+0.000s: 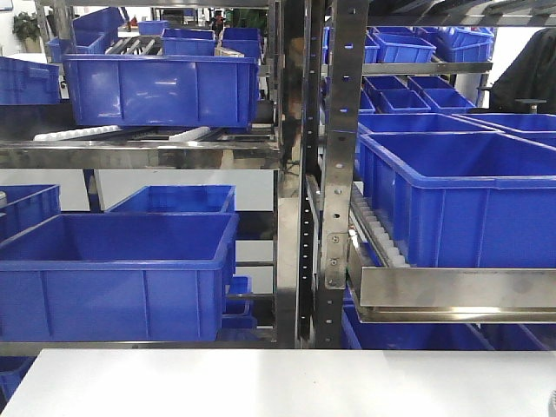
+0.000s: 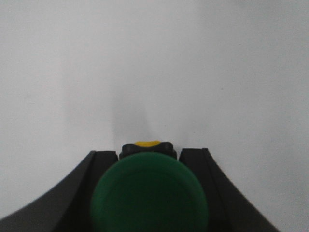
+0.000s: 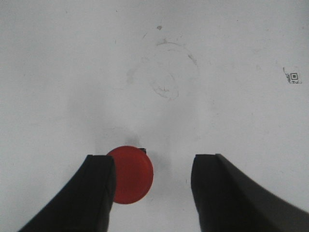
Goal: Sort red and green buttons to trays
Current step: 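Close left gripper on green button and right gripper on red button, then lift both held buttons off the table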
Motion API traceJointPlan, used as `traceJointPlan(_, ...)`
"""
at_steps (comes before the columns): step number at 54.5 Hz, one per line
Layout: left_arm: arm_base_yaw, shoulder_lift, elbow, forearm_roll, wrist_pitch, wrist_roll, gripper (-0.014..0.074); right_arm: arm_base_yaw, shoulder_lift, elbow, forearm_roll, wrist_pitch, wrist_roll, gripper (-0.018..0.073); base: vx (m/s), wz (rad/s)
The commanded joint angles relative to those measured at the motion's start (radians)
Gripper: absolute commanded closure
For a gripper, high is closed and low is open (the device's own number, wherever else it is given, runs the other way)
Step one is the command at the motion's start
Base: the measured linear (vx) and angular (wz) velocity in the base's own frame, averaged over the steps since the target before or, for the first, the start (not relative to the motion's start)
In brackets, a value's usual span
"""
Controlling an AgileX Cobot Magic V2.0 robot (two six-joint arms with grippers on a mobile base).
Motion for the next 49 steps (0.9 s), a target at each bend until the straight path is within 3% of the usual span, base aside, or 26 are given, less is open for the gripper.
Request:
traceJointPlan(1,-0.008,-0.023,-0.023,-0.006,-0.041,0.0,0.0605,-0.005,0.065,-0.078,0.0,-0.003,-0.02,0.0125,0.0,0.0)
traceJointPlan(18,-0.008,-0.023,-0.023,-0.006,-0.041,0.001,0.0605,-0.005,0.251,-0.164,0.055,0.058,-0.102,0.0125,0.0,0.0)
traceJointPlan(32,-0.008,-0.023,-0.023,-0.005,-0.041,0.0,0.0603,-0.005,0.287,-0.184,0.199,0.042,-0.196,0.0118,0.0,0.0)
traceJointPlan(49,-0.008,-0.023,-0.023,-0.005,-0.043,0.0,0.0602,-0.005,0.287,-0.184,0.185,0.11,-0.192,0.0037,0.0,0.0)
